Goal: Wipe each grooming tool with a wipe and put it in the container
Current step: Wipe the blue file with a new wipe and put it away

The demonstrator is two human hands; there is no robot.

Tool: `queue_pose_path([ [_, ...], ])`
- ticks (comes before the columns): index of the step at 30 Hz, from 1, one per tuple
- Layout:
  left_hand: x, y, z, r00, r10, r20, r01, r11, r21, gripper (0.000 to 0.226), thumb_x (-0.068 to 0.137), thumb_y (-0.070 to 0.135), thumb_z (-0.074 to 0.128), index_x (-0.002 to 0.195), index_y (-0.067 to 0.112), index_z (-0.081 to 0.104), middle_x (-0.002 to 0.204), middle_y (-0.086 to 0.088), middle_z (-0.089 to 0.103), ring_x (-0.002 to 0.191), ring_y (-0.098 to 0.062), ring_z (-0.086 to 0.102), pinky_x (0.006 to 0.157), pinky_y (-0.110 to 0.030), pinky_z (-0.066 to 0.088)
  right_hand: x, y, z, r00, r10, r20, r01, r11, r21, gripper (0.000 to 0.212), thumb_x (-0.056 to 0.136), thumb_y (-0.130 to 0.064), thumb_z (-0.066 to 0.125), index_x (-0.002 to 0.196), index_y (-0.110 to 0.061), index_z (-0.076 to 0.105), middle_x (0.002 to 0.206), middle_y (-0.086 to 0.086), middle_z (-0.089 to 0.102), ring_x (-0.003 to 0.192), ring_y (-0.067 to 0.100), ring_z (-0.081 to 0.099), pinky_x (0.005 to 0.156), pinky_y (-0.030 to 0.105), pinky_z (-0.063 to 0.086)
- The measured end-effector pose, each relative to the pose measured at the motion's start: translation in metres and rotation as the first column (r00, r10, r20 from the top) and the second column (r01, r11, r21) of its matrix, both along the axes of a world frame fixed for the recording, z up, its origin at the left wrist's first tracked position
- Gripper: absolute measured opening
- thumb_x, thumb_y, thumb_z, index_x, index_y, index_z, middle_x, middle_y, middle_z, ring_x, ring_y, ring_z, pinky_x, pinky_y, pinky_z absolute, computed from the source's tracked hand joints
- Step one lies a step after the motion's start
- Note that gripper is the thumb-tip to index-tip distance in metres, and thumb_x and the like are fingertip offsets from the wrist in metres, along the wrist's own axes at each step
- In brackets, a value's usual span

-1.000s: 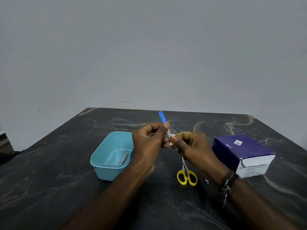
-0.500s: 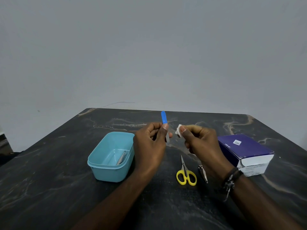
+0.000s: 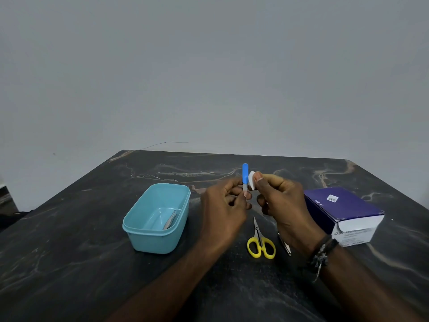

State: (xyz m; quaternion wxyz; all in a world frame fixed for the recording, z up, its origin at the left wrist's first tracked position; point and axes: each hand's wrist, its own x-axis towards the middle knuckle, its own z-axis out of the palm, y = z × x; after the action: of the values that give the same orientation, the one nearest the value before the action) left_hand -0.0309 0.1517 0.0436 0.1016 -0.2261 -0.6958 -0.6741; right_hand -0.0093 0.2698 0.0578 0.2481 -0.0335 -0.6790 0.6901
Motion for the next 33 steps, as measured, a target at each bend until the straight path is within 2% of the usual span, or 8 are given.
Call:
queue_pose_path([
  [5,0.0004,-0.0004,-0.0001,1.000,-0.020,0.013,0.020,1.000,0.015,0.034,0.088,0.001,0.065,0.121,0.010,0.065,0.083,-0.007,0.074,0.075,-0.019,0.073,0.064,-0.026,0.061,-0.0005,-0.0004,-0.0006,1.000,-0.017,0.013,0.017,1.000,-0.014,0.018,0.090,-0.027,0.063,0.088,-0.014,0.075,0.059,0.005,0.056,0.048,0.009,0.045,0.042,0.021,0.037],
  [8,0.0012,-0.0004,0.0001,0.999,-0.033,0.006,0.033,0.999,0.013,0.034,0.088,0.001,0.065,0.120,0.012,0.064,0.083,-0.008,0.073,0.074,-0.019,0.073,0.062,-0.026,0.060,-0.0005,-0.0006,-0.0006,0.999,-0.026,0.022,0.027,1.000,-0.017,0.019,0.091,-0.026,0.062,0.089,-0.012,0.075,0.062,0.010,0.055,0.048,0.009,0.043,0.042,0.021,0.036],
  [13,0.0012,-0.0005,-0.0016,0.999,-0.021,-0.027,0.020,0.999,-0.028,0.037,0.089,0.001,0.064,0.124,0.013,0.061,0.081,-0.008,0.073,0.071,-0.019,0.073,0.060,-0.028,0.061,0.0009,-0.0043,-0.0011,0.999,0.000,0.038,-0.001,1.000,0.016,0.020,0.093,-0.024,0.059,0.090,-0.012,0.075,0.061,0.005,0.065,0.042,0.003,0.045,0.042,0.019,0.037],
  [19,-0.0010,-0.0019,-0.0025,1.000,-0.028,-0.007,0.028,0.999,-0.026,0.050,0.089,0.002,0.063,0.136,0.010,0.050,0.081,-0.008,0.073,0.071,-0.018,0.073,0.054,-0.017,0.053,0.0079,-0.0058,0.0031,0.999,0.041,0.016,-0.043,0.989,0.143,0.017,0.092,-0.012,0.060,0.093,-0.001,0.073,0.061,0.001,0.062,0.044,-0.002,0.052,0.045,0.011,0.040],
  [25,0.0080,-0.0002,-0.0008,0.993,-0.111,-0.047,0.108,0.992,-0.067,0.051,0.088,-0.002,0.063,0.135,0.013,0.051,0.074,-0.004,0.072,0.061,-0.009,0.069,0.051,-0.014,0.051,0.0053,0.0002,0.0070,0.998,-0.053,-0.016,0.054,0.996,0.066,0.017,0.092,-0.016,0.061,0.087,-0.004,0.072,0.046,-0.008,0.055,0.039,-0.001,0.048,0.041,0.014,0.040],
  [27,0.0065,-0.0010,-0.0009,0.994,-0.097,-0.040,0.096,0.995,-0.037,0.053,0.087,-0.001,0.064,0.137,0.011,0.050,0.075,-0.007,0.073,0.062,-0.010,0.070,0.052,-0.014,0.050,0.0067,-0.0018,0.0068,1.000,-0.019,-0.005,0.020,0.995,0.096,0.019,0.092,-0.015,0.060,0.088,-0.001,0.072,0.049,-0.006,0.058,0.039,-0.001,0.048,0.041,0.012,0.039],
  [30,0.0032,-0.0041,-0.0009,0.997,-0.068,-0.025,0.068,0.998,-0.003,0.052,0.089,0.003,0.064,0.138,0.010,0.048,0.076,-0.007,0.073,0.067,-0.013,0.072,0.052,-0.014,0.051,0.0088,-0.0060,0.0063,0.998,0.066,0.013,-0.067,0.987,0.146,0.023,0.094,-0.009,0.057,0.090,0.010,0.068,0.060,0.009,0.058,0.039,-0.001,0.051,0.039,0.011,0.039],
  [33,0.0034,-0.0041,-0.0012,0.997,-0.066,-0.033,0.066,0.998,-0.008,0.051,0.088,0.004,0.065,0.136,0.009,0.048,0.076,-0.005,0.073,0.067,-0.012,0.072,0.059,-0.015,0.054,0.0075,-0.0056,0.0056,0.998,0.058,0.006,-0.058,0.986,0.159,0.023,0.093,-0.010,0.058,0.087,0.009,0.069,0.059,0.007,0.061,0.044,0.002,0.055,0.044,0.015,0.044],
])
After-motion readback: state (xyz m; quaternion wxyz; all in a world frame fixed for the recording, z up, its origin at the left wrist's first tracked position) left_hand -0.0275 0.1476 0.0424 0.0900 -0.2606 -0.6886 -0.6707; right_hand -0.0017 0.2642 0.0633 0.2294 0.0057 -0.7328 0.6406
